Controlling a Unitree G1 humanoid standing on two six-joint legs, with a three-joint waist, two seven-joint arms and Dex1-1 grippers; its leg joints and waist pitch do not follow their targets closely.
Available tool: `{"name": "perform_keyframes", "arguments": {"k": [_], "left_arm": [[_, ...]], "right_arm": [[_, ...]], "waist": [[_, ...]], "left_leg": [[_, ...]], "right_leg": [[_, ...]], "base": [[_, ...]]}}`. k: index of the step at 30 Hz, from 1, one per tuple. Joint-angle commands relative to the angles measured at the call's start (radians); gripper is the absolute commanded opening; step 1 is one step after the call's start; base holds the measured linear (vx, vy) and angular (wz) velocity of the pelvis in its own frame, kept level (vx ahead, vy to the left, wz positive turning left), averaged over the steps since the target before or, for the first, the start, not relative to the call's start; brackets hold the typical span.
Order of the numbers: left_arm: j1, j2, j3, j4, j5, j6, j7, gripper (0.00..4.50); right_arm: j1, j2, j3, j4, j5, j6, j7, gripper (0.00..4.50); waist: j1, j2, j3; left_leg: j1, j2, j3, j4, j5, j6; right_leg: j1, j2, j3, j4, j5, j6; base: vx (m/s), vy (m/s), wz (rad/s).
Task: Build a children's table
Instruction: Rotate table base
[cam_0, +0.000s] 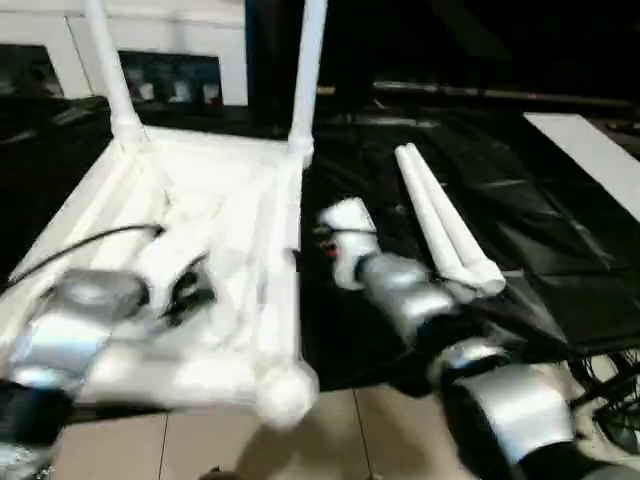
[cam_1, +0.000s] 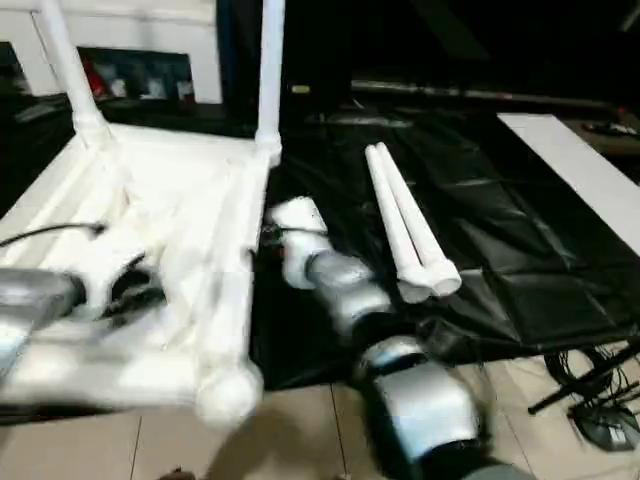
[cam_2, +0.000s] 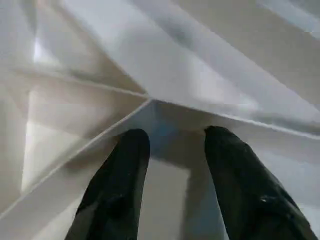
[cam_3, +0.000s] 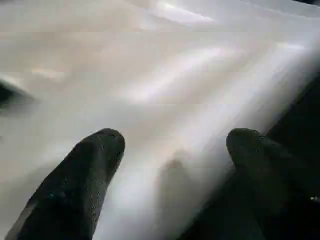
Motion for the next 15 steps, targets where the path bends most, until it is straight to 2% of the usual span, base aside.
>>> {"name": "perform_keyframes", "arguments": {"k": [1,3,4,6,7,8,9,10,11,12,13,15], "left_arm": [[-0.020,0.006,-0.003,0.029,0.020,-0.048,0.030,2.16],[-0.047,-0.016,0.005,0.067,0.028,-0.080,0.057,2.16],[-0.080,-0.055,0.017,0.103,0.024,-0.102,0.086,2.16],[-0.093,-0.072,0.016,0.121,0.027,-0.113,0.101,2.16],[-0.108,-0.086,0.005,0.147,0.038,-0.142,0.119,2.16],[-0.112,-0.089,0.002,0.154,0.041,-0.150,0.124,2.16],[-0.132,-0.103,-0.009,0.189,0.060,-0.181,0.160,2.16],[-0.146,-0.112,-0.012,0.214,0.073,-0.201,0.192,2.16],[-0.156,-0.118,-0.013,0.233,0.081,-0.214,0.219,2.16],[-0.185,-0.132,-0.014,0.290,0.109,-0.264,0.292,2.16],[-0.202,-0.144,-0.006,0.329,0.117,-0.302,0.335,2.16],[-0.230,-0.167,0.012,0.397,0.126,-0.363,0.403,2.16]], "right_arm": [[-0.019,-0.042,-0.022,-0.031,0.008,-0.015,-0.008,3.86],[-0.020,-0.065,-0.037,-0.048,0.019,-0.017,-0.010,3.86],[-0.017,-0.098,-0.053,-0.077,0.030,-0.021,-0.007,3.86],[-0.015,-0.112,-0.058,-0.089,0.032,-0.023,-0.007,3.86],[-0.009,-0.129,-0.064,-0.110,0.032,-0.027,-0.005,3.86],[-0.007,-0.133,-0.065,-0.115,0.031,-0.028,-0.004,3.86],[0.003,-0.150,-0.071,-0.147,0.033,-0.026,0.003,3.86],[0.011,-0.161,-0.073,-0.171,0.036,-0.023,0.005,3.86],[0.017,-0.168,-0.075,-0.188,0.039,-0.020,0.006,3.86],[0.038,-0.186,-0.081,-0.240,0.046,-0.004,0.009,3.86],[0.052,-0.195,-0.085,-0.270,0.050,0.007,0.010,3.86],[0.075,-0.207,-0.087,-0.309,0.052,0.019,0.008,3.86]], "waist": [[0.003,0.033,-0.061],[0.002,0.031,-0.057],[0.009,0.031,-0.063],[0.016,0.029,-0.063],[0.015,0.033,-0.064],[0.016,0.028,-0.066],[0.014,0.035,-0.068],[0.015,0.030,-0.071],[0.014,0.029,-0.071],[0.015,0.032,-0.072],[0.016,0.031,-0.072],[0.018,0.030,-0.077]], "left_leg": [[0.016,0.022,-0.004,-0.083,-0.311,-0.038],[0.008,0.019,-0.002,-0.085,-0.306,-0.039],[0.013,0.018,0.001,-0.080,-0.278,-0.040],[0.015,0.017,0.005,-0.077,-0.271,-0.036],[0.008,0.016,0.003,-0.079,-0.262,-0.035],[0.002,0.016,0.001,-0.078,-0.237,-0.032],[0.002,0.015,0.002,-0.076,-0.219,-0.030],[0.002,0.015,0.002,-0.073,-0.203,-0.027],[-0.001,0.013,0.003,-0.073,-0.188,-0.023],[0.000,0.014,0.003,-0.071,-0.171,-0.019],[0.001,0.013,0.004,-0.070,-0.165,-0.014],[-0.004,0.013,0.001,-0.069,-0.137,-0.006]], "right_leg": [[0.039,-0.058,0.057,-0.082,-0.332,-0.159],[0.043,-0.051,0.056,-0.078,-0.300,-0.159],[0.043,-0.049,0.056,-0.074,-0.263,-0.157],[0.042,-0.050,0.057,-0.073,-0.239,-0.164],[0.048,-0.050,0.057,-0.070,-0.232,-0.162],[0.053,-0.052,0.055,-0.070,-0.220,-0.159],[0.053,-0.050,0.055,-0.068,-0.194,-0.161],[0.056,-0.050,0.055,-0.064,-0.168,-0.165],[0.058,-0.048,0.055,-0.063,-0.150,-0.166],[0.058,-0.047,0.054,-0.061,-0.120,-0.171],[0.057,-0.045,0.054,-0.061,-0.108,-0.170],[0.065,-0.045,0.052,-0.053,-0.049,-0.177]], "base": [[0.000,0.000,0.00],[0.000,0.000,0.00],[0.000,0.000,0.00],[0.000,0.000,0.00],[0.000,0.000,0.00],[0.000,0.000,0.00],[0.000,0.000,0.00],[0.000,0.000,0.00],[0.000,0.000,0.00],[0.000,0.000,0.00],[0.000,0.000,0.00],[0.000,0.000,0.00]]}}
